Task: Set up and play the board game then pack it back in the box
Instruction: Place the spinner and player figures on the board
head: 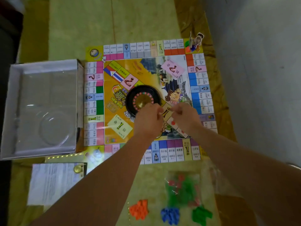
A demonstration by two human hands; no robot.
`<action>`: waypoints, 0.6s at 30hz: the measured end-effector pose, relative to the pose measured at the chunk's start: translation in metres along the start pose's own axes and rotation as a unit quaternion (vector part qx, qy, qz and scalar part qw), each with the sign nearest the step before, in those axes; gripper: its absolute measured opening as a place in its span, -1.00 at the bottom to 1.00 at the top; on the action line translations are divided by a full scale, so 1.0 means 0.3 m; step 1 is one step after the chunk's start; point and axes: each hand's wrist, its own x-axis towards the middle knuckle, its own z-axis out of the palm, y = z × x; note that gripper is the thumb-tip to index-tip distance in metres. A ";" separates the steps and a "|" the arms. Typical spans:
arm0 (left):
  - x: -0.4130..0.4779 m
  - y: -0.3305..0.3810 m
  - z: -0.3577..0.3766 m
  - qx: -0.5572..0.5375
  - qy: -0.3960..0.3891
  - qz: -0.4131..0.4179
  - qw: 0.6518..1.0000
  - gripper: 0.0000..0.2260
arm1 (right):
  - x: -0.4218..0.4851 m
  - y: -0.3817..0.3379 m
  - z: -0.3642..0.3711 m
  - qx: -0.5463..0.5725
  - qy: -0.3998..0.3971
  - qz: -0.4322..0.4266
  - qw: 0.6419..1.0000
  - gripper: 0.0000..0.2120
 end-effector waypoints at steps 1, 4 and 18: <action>-0.044 -0.038 -0.014 0.008 0.010 -0.028 1.000 -0.82 | -0.033 -0.003 0.026 -0.002 -0.020 -0.008 1.000 -0.87; -0.183 -0.186 -0.041 0.051 0.017 -0.084 0.995 -0.81 | -0.149 -0.038 0.133 -0.020 -0.093 -0.036 0.995 -0.86; -0.581 -0.533 -0.095 -0.004 -0.094 -0.072 0.993 -0.62 | -0.438 -0.126 0.559 -0.131 -0.137 -0.034 0.981 -0.62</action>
